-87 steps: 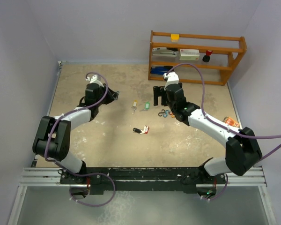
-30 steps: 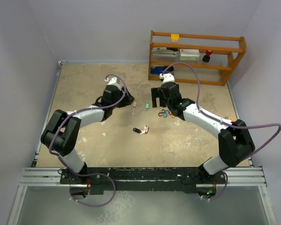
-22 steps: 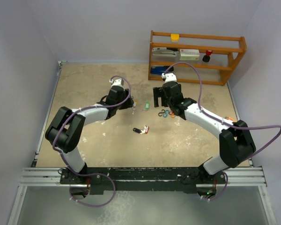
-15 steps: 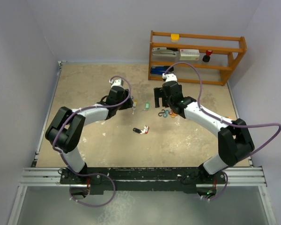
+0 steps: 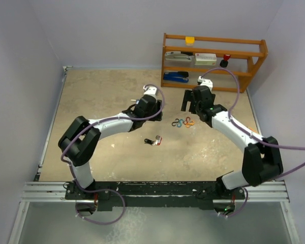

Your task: Put the keys on the keyring

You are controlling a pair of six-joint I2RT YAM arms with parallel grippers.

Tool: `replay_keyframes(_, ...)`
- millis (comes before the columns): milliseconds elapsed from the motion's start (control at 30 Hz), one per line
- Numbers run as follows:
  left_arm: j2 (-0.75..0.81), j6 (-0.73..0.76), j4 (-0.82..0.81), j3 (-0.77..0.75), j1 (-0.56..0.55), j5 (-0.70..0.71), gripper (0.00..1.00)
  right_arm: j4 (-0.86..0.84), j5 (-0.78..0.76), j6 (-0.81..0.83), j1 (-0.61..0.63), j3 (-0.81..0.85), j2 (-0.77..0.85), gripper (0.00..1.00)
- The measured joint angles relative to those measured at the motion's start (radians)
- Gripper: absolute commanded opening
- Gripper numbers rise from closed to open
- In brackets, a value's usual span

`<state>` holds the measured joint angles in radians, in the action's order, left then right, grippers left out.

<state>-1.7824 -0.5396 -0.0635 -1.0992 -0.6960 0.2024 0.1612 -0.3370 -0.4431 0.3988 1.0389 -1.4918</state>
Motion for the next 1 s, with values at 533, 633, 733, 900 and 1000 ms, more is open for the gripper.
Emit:
replay_keyframes(533, -0.244, 0.196, 0.097, -0.246, -0.152, 0.015, 0.52, -0.108, -0.066, -0.035, -0.074, -0.153, 0.298, 0.98)
replay_keyframes(633, -0.274, 0.219, 0.098, -0.277, -0.164, 0.011, 0.52, -0.113, -0.066, -0.033, -0.081, -0.154, 0.309, 0.98)
replay_keyframes(733, -0.291, 0.233, 0.100, -0.293, -0.171, 0.011, 0.53, -0.114, -0.066, -0.032, -0.087, -0.160, 0.317, 0.98)
replay_keyframes(900, -0.327, 0.253, 0.103, -0.331, -0.177, 0.011, 0.52, -0.115, -0.064, -0.030, -0.099, -0.163, 0.323, 0.98)
replay_keyframes(1000, -0.340, 0.264, 0.104, -0.340, -0.178, 0.011, 0.52, -0.115, -0.064, -0.029, -0.105, -0.164, 0.323, 0.98)
